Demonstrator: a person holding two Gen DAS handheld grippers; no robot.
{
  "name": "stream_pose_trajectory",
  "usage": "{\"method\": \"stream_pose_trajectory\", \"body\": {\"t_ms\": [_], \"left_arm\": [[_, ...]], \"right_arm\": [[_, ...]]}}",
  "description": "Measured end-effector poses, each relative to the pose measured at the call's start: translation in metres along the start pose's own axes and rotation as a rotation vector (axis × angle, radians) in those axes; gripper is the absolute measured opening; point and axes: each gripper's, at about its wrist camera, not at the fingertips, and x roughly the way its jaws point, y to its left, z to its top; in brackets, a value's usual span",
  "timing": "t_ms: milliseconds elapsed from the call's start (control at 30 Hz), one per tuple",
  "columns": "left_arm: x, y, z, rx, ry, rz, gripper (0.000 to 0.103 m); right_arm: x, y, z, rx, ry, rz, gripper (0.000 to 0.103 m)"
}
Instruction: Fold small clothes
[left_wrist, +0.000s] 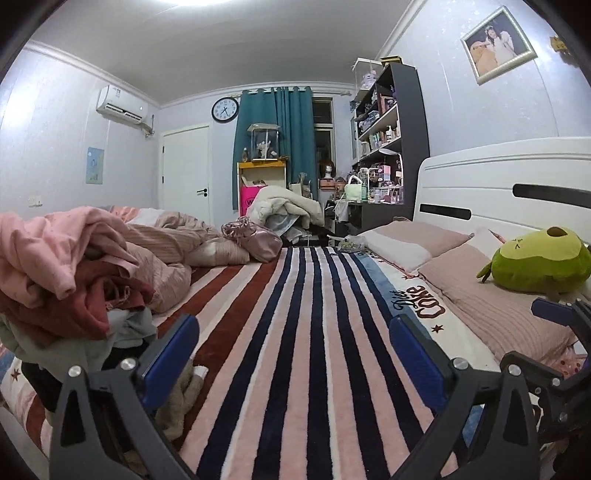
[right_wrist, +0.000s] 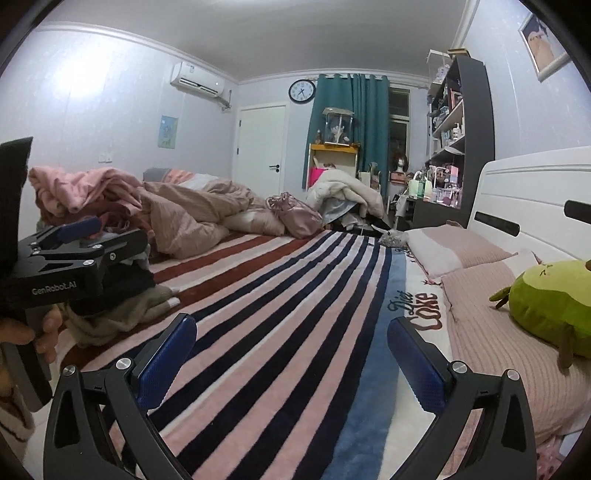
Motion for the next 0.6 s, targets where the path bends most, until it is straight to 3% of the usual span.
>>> {"method": "stream_pose_trajectory", "body": {"t_ms": [600], "left_arm": [[0.0072, 0.0037, -0.0086, 0.007, 0.013, 0.019, 0.102]], "right_arm": [[-0.0052, -0.009, -0.0006, 0.072, -0.025, 0.034, 0.103]]}}
